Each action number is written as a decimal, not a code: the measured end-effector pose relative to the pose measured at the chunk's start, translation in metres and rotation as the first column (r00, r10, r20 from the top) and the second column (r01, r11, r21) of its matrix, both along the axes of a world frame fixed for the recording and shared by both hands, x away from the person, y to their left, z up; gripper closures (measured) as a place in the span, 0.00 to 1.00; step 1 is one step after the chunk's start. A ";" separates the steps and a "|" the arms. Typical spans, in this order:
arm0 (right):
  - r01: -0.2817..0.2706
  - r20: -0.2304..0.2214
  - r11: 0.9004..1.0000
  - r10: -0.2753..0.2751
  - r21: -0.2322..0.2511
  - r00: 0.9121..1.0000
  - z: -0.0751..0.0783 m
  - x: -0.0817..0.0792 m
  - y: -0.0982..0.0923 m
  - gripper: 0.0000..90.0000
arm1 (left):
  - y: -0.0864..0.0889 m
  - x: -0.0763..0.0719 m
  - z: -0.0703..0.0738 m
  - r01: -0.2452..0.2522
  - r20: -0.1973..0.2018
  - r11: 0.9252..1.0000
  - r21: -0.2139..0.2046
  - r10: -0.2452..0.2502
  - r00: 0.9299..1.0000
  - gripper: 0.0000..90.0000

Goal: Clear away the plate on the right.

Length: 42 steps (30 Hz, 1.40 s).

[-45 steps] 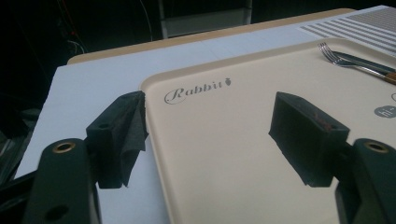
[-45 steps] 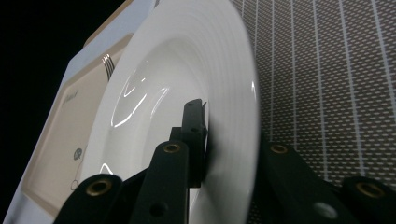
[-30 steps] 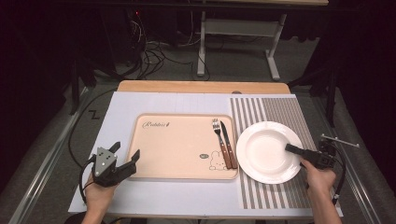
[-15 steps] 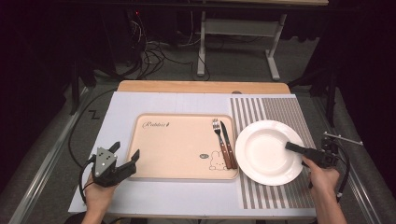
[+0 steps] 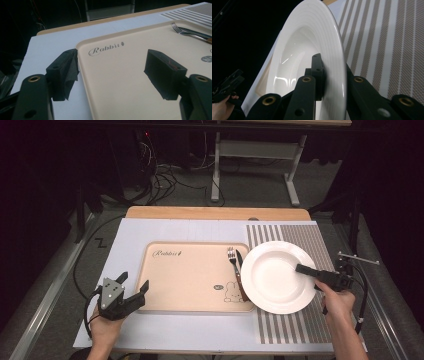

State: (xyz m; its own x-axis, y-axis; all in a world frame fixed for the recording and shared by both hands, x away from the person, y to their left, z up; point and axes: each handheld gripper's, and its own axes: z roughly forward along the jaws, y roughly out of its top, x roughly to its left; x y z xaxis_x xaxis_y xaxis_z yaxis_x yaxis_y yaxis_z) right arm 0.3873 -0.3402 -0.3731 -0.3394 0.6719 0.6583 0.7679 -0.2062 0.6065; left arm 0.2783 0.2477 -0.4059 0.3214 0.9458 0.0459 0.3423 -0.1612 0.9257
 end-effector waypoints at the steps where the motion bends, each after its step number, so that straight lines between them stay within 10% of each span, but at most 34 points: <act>1: -0.005 0.004 1.000 0.005 0.002 1.000 0.001 0.001 0.002 0.93 | 0.000 0.000 0.000 0.000 0.000 1.000 -0.001 0.000 1.000 0.31; 42: -0.202 -0.030 0.979 0.202 0.008 0.979 0.002 0.044 0.117 0.92 | 0.002 -0.001 0.001 0.005 0.006 1.000 -0.015 -0.005 1.000 0.31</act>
State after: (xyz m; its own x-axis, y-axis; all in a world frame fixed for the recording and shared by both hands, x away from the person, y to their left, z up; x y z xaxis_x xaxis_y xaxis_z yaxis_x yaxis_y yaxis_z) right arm 0.4311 -0.2237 -0.3710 -0.4473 0.5881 0.6738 0.8125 -0.0478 0.5811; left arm 0.2778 0.2496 -0.4044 0.3260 0.9448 0.0335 0.3364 -0.1491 0.9299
